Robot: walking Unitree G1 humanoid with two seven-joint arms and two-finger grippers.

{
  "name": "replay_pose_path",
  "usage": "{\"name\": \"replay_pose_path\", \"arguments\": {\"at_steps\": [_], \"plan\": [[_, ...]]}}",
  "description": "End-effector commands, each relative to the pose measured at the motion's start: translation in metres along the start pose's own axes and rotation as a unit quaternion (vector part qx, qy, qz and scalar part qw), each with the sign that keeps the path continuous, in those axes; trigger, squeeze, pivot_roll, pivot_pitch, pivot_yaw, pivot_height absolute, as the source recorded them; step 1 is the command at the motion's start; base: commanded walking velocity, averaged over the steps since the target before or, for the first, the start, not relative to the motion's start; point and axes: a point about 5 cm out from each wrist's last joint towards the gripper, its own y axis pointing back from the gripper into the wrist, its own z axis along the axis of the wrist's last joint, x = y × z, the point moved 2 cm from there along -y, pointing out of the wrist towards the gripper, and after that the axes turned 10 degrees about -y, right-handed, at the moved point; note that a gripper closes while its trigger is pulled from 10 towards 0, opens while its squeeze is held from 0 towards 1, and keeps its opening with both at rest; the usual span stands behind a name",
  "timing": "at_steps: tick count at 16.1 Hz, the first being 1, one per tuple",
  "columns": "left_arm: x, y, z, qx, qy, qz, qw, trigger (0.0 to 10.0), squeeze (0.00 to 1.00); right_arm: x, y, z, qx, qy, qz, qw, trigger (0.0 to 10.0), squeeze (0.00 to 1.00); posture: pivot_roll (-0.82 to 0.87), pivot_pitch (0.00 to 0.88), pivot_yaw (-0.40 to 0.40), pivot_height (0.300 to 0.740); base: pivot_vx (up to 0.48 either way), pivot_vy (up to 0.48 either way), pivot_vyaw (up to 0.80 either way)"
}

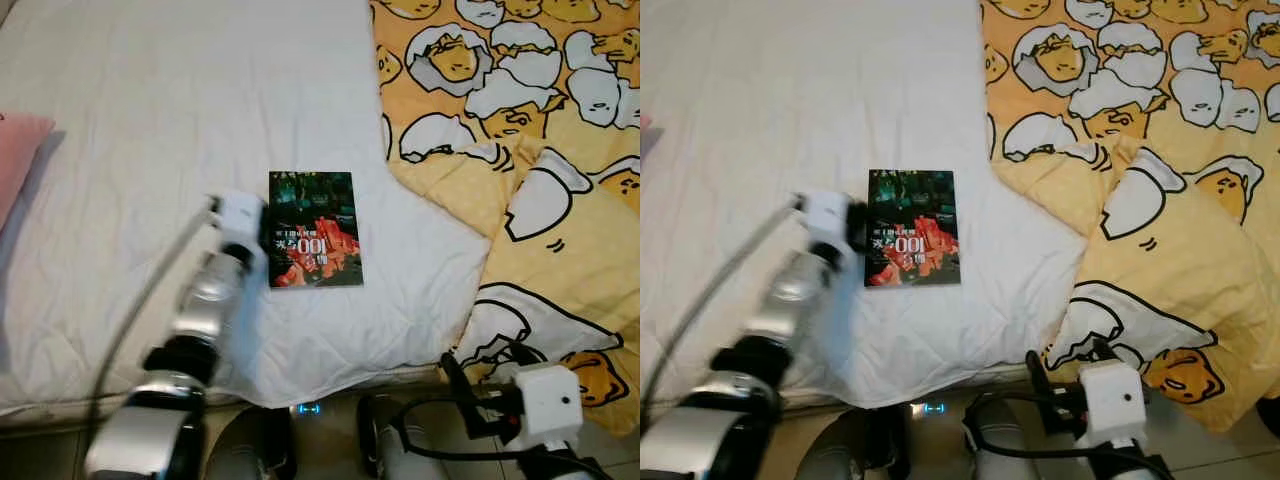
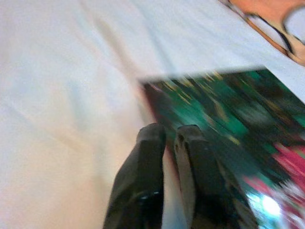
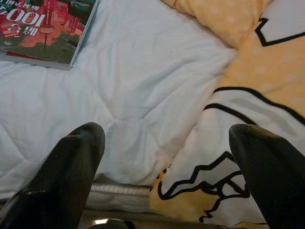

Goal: Clean up the room

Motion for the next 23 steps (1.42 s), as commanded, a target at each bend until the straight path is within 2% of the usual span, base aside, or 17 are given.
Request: {"name": "replay_pose_path", "arguments": {"at_steps": [1, 2, 3, 5, 6, 7, 9, 10, 11, 12, 13, 14, 16, 17, 21, 22, 23], "plan": [[0.009, 0.007, -0.009, 0.016, -0.003, 0.011, 1.000, 0.0, 0.00, 0.001, 0.000, -0.007, 0.014, -0.001, 0.001, 1.000, 10.0, 0.00, -0.31, 0.267, 0.004, 0.703, 0.000, 0.000, 0.00], [0.022, 0.011, -0.008, 0.019, -0.019, 0.021, 0.999, 0.0, 0.00, 0.001, -0.002, -0.007, 0.013, -0.002, 0.002, 1.000, 10.0, 0.00, -0.30, 0.256, 0.005, 0.703, 0.000, 0.000, 0.00], [0.026, 0.012, -0.006, 0.016, -0.030, 0.022, 0.999, 0.0, 0.00, 0.001, -0.003, -0.007, 0.013, -0.002, 0.003, 1.000, 10.0, 0.00, -0.29, 0.252, 0.006, 0.703, 0.000, 0.000, 0.00], [0.008, 0.020, 0.022, -0.040, -0.007, 0.009, 0.999, 10.0, 0.00, 0.000, -0.010, -0.004, 0.000, 0.000, 0.001, 1.000, 10.0, 0.00, -0.28, 0.237, 0.008, 0.703, 0.000, 0.000, 0.00], [0.002, 0.025, 0.027, -0.055, 0.005, 0.019, 0.998, 10.0, 0.00, 0.000, -0.015, 0.001, -0.008, 0.011, -0.002, 1.000, 10.0, 0.00, -0.28, 0.232, 0.007, 0.703, 0.000, 0.000, 0.00], [0.000, 0.030, 0.032, -0.068, 0.007, 0.038, 0.997, 10.0, 1.00, -0.001, -0.025, 0.007, -0.015, 0.022, -0.004, 1.000, 10.0, 0.00, -0.27, 0.228, 0.009, 0.703, 0.000, 0.000, 0.00], [-0.015, 0.042, 0.044, -0.096, -0.010, 0.038, 0.995, 10.0, 1.00, -0.006, -0.052, 0.024, -0.037, -0.005, -0.019, 0.999, 10.0, 0.00, -0.25, 0.224, 0.009, 0.703, 0.000, 0.000, 0.00], [-0.021, 0.046, 0.047, -0.099, -0.018, 0.034, 0.994, 10.0, 1.00, -0.006, -0.059, 0.029, -0.043, -0.011, -0.022, 0.999, 10.0, 0.00, -0.24, 0.224, 0.009, 0.703, 0.000, 0.000, 0.00], [-0.023, 0.054, 0.046, -0.090, -0.025, 0.045, 0.995, 10.0, 1.00, -0.003, -0.067, 0.029, -0.045, -0.019, -0.014, 0.999, 10.0, 0.92, -0.22, 0.225, 0.009, 0.703, 0.000, 0.000, 0.00], [-0.021, 0.060, 0.043, -0.079, -0.029, 0.065, 0.994, 10.0, 1.00, -0.002, -0.075, 0.030, -0.050, -0.036, -0.012, 0.998, 10.0, 1.00, -0.22, 0.225, 0.009, 0.703, 0.000, 0.000, 0.00], [-0.016, 0.067, 0.033, -0.047, -0.021, 0.095, 0.994, 10.0, 1.00, 0.001, -0.094, 0.031, -0.049, -0.068, -0.004, 0.996, 10.0, 1.00, -0.20, 0.236, 0.010, 0.703, 0.000, 0.000, 0.00], [-0.015, 0.069, 0.029, -0.036, -0.018, 0.103, 0.994, 10.0, 1.00, 0.002, -0.100, 0.031, -0.047, -0.080, 0.001, 0.996, 10.0, 1.00, -0.20, 0.236, 0.010, 0.703, 0.000, 0.000, 0.00], [-0.018, 0.077, 0.032, -0.036, -0.022, 0.105, 0.994, 10.0, 1.00, 0.013, -0.135, 0.030, -0.033, -0.126, 0.014, 0.991, 10.0, 1.00, -0.15, 0.261, 0.016, 0.703, 0.000, 0.000, 0.00], [-0.016, 0.082, 0.037, -0.039, -0.029, 0.109, 0.993, 10.0, 1.00, 0.015, -0.150, 0.034, -0.033, -0.129, 0.016, 0.991, 10.0, 1.00, -0.13, 0.267, 0.014, 0.703, 0.000, 0.000, 0.00], [-0.014, 0.097, 0.040, -0.025, -0.040, 0.110, 0.993, 10.0, 1.00, 0.033, -0.185, 0.037, -0.032, -0.135, 0.030, 0.990, 10.0, 1.00, -0.05, 0.308, 0.016, 0.703, 0.000, 0.000, 0.00], [-0.015, 0.100, 0.041, -0.023, -0.044, 0.104, 0.993, 10.0, 0.64, 0.038, -0.192, 0.039, -0.031, -0.137, 0.027, 0.990, 10.0, 1.00, -0.03, 0.315, 0.019, 0.703, 0.000, 0.000, 0.00], [-0.015, 0.102, 0.042, -0.024, -0.042, 0.102, 0.994, 10.0, 0.00, 0.038, -0.195, 0.039, -0.031, -0.142, 0.021, 0.989, 10.0, 0.00, -0.02, 0.322, 0.019, 0.703, 0.000, 0.000, 0.00]]}}
